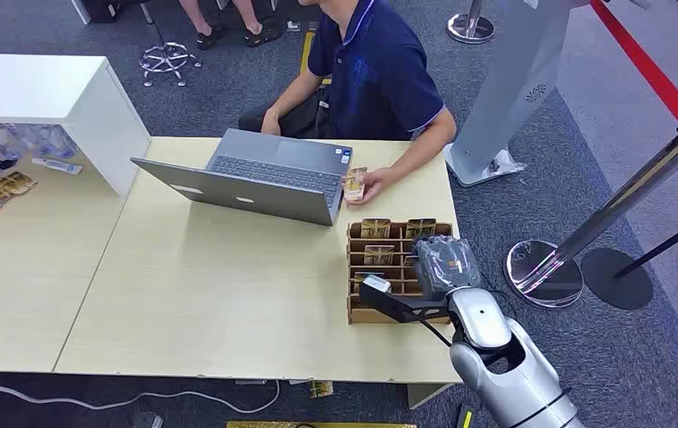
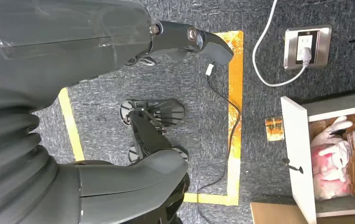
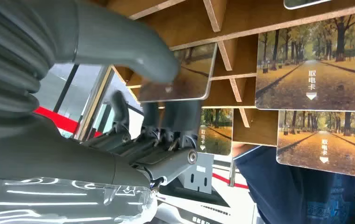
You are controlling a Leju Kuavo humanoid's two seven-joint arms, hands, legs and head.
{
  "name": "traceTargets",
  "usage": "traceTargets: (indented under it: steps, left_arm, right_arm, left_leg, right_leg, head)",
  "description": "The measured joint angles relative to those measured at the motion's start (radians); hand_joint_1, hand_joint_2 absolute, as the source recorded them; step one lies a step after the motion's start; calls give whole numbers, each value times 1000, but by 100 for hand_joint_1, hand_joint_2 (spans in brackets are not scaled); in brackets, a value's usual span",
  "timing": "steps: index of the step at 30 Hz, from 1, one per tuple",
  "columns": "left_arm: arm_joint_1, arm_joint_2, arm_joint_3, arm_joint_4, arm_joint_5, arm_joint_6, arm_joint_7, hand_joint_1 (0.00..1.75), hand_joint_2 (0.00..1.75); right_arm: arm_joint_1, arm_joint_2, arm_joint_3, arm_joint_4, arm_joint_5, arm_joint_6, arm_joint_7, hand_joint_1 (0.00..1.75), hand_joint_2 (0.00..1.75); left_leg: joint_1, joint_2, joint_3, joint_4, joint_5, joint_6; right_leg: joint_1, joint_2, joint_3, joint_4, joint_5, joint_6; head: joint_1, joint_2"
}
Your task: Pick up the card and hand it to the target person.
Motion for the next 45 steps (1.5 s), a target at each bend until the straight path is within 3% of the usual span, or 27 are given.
traceTargets:
  steps: [15,23,30,35,45]
  left_arm:
    - [0,-3,0,0,7,3,2,0,175]
    - [1,-1,0,0,15,12,9,0,175]
    - [2,-1,0,0,6,0,9,0,175]
    - [0,-1,-7,0,-10,-11,2,0,175]
    - [-1,-1,-42,0,-27,-31,-1,0,175]
  right_arm:
    - [12,0,-30,-31,69,-89,4,175,175]
    - [6,-19,-100,-300,-11,25,11,175,175]
    - [-61,-45,-145,-442,-91,41,13,175,175]
    - [-121,-49,-149,-415,-97,-6,-17,175,175]
    - [-246,-22,-126,-143,-23,-106,-21,175,175]
  left_leg:
    - [0,0,0,0,0,0]
    - [0,0,0,0,0,0]
    - [0,1,0,0,0,0]
    - [0,1,0,0,0,0]
    - [0,0,-1,0,0,0]
  right_leg:
    - [0,0,0,0,0,0]
    - [0,0,0,0,0,0]
    - [0,0,0,0,0,0]
    - [0,0,0,0,0,0]
    - [0,0,0,0,0,0]
  head:
    - [0,0]
    - [0,0]
    - [0,0]
    - [0,0]
    - [0,0]
